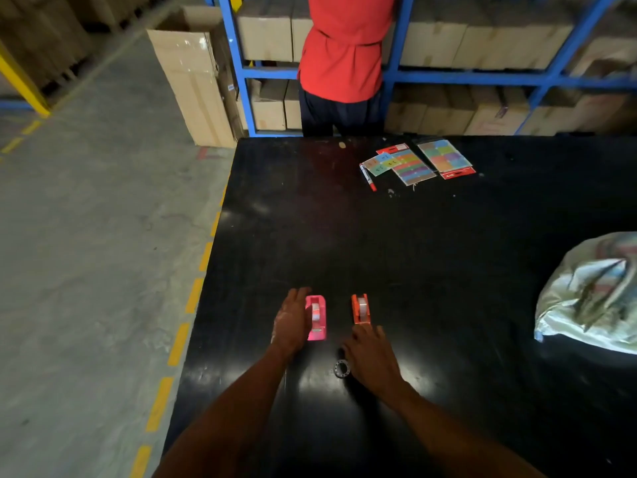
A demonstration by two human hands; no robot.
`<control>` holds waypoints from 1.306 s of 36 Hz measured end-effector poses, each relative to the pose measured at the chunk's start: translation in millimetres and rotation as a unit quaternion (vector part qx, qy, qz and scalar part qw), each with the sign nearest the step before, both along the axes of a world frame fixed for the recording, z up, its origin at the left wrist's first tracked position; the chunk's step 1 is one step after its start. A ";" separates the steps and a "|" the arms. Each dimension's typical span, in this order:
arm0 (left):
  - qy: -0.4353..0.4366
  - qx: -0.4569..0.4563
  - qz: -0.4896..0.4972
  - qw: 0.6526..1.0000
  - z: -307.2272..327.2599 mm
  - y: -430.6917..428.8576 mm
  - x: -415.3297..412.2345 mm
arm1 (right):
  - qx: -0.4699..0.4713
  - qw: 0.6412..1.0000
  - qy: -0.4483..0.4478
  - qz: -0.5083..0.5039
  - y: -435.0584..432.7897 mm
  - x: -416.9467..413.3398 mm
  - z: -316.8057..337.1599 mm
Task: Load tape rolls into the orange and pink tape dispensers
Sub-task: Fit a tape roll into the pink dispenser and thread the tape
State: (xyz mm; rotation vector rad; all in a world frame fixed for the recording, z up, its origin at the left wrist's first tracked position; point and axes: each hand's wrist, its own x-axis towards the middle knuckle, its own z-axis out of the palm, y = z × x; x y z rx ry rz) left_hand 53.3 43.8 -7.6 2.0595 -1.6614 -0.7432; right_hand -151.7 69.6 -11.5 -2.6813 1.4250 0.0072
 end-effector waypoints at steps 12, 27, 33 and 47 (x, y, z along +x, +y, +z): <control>-0.048 0.050 -0.233 0.970 -29.1 78.5 -74.3 | 0.168 0.980 0.000 -0.110 25.9 -79.1 -14.7; 0.056 0.016 -0.078 0.995 -29.7 82.9 0.1 | 0.217 0.972 -0.086 0.033 11.0 10.1 -0.2; 0.040 0.045 -0.018 0.998 -25.7 66.2 73.7 | 0.189 0.976 -0.105 0.012 -8.3 88.9 7.9; -0.029 0.080 -0.103 0.991 -10.1 12.4 111.0 | 0.181 0.979 -0.003 -0.089 -45.8 189.9 -7.5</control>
